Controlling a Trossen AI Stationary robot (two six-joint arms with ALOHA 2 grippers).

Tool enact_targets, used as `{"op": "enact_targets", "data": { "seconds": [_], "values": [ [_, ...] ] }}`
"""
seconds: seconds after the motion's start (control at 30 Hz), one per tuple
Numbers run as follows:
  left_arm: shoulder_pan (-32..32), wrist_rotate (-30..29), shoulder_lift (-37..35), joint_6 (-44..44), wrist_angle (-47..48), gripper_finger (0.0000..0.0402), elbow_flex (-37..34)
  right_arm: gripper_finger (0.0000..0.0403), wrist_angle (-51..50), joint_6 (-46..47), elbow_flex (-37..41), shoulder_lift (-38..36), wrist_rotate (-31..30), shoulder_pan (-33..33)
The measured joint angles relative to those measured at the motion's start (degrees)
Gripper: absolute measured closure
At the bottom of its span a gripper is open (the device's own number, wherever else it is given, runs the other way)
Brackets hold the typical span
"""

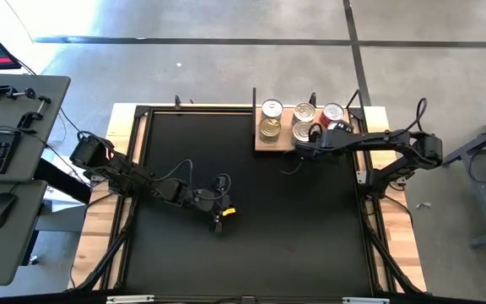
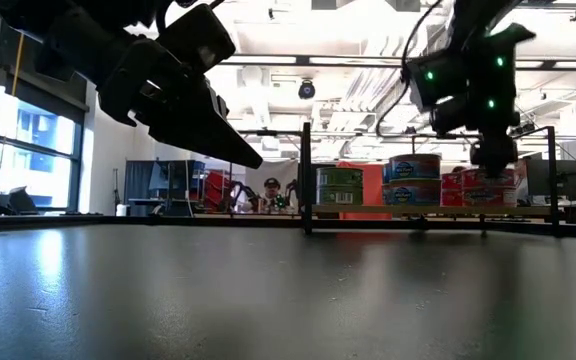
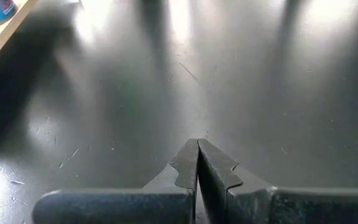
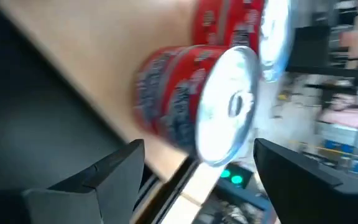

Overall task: Stack canned seafood by type on shelf
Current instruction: Return to Home Position

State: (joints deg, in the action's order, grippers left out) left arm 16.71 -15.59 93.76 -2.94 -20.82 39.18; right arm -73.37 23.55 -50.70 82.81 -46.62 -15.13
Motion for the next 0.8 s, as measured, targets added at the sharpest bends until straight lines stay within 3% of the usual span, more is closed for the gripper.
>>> {"op": "enact_targets", "data": {
  "seconds": [0.2, 0.33, 0.43, 0.63, 0.73, 0.8],
  "values": [
    [0.3, 0.0, 0.0, -0.9, 0.0, 0.0401, 0.0, 0.0114, -1.5, -0.7, -4.4, -0.9, 12.0, 4.3],
    [1.4, -0.1, 0.0, -1.4, 0.0, 0.0401, 0.0, 0.0128, 7.3, -0.9, -2.3, -5.1, 19.6, 11.5],
    [2.6, -0.5, 0.0, -1.5, 0.0, 0.0401, 0.0, 0.0139, 22.6, 1.8, 2.9, -9.4, 25.0, 18.1],
    [5.3, -5.9, -0.2, -5.7, -2.5, 0.0401, 0.0, 0.0155, 66.6, 2.2, 18.5, -13.2, 34.1, 30.9],
    [6.5, -2.9, -3.2, -5.5, -5.8, 0.0401, 0.0, 0.0167, 83.5, -4.2, 24.3, -14.3, 37.3, 34.4],
    [7.1, -0.8, -6.5, -4.5, -5.4, 0.0401, 0.1, 0.0183, 88.9, -5.8, 27.1, -17.2, 37.5, 33.7]
  ]
}}
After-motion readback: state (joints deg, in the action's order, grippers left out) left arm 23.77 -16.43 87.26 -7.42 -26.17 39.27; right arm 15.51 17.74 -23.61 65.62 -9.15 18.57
